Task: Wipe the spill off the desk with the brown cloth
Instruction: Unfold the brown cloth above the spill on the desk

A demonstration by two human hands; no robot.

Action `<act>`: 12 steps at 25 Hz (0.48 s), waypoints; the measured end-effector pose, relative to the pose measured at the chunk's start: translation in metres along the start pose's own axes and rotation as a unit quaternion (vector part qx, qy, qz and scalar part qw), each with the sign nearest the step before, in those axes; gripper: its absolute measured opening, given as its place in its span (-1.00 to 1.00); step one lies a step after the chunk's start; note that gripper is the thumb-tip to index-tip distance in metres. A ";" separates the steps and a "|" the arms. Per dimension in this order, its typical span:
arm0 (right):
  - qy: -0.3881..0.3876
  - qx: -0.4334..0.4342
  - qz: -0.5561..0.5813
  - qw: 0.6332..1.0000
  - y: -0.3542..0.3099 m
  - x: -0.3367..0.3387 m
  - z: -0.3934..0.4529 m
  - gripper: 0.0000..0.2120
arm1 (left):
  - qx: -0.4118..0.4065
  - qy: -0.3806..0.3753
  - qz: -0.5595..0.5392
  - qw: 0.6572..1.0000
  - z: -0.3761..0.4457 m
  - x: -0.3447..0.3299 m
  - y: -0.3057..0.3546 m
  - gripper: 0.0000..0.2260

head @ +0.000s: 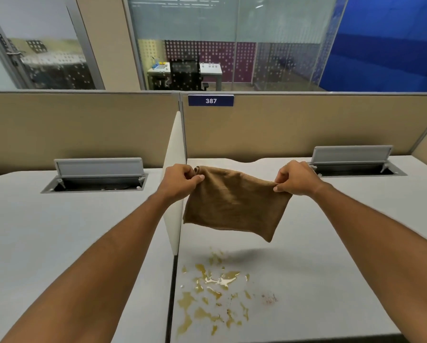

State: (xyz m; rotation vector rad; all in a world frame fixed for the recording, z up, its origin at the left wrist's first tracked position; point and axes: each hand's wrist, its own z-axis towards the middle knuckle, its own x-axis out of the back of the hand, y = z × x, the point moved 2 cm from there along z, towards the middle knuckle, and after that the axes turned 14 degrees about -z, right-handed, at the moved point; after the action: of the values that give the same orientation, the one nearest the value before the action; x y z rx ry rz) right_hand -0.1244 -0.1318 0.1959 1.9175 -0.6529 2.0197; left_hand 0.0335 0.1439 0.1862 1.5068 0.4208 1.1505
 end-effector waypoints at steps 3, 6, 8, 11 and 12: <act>-0.025 -0.007 -0.025 0.999 -0.005 -0.011 -0.011 -0.89 | 0.004 -0.004 0.015 1.000 -0.018 0.001 -0.014 -0.90; -0.050 -0.007 -0.032 0.998 -0.009 -0.028 -0.021 -0.89 | 0.010 -0.026 0.040 0.999 -0.035 0.000 -0.029 -0.82; -0.057 -0.001 -0.030 0.998 -0.012 -0.040 -0.024 -0.89 | 0.009 -0.023 0.067 0.997 -0.044 0.000 -0.038 -0.86; -0.042 0.004 -0.021 0.999 -0.018 -0.057 -0.031 -0.93 | 0.017 0.003 0.098 0.995 -0.058 -0.001 -0.055 -0.90; -0.028 0.005 -0.020 0.999 -0.019 -0.064 -0.034 -0.94 | 0.021 0.012 0.112 0.993 -0.063 -0.003 -0.060 -0.90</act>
State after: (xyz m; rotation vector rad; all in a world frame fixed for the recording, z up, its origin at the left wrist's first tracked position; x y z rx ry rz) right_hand -0.1392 -0.0919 0.1346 1.9840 -0.6135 1.9559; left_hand -0.0004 0.1944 0.1238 1.6090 0.2976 1.3431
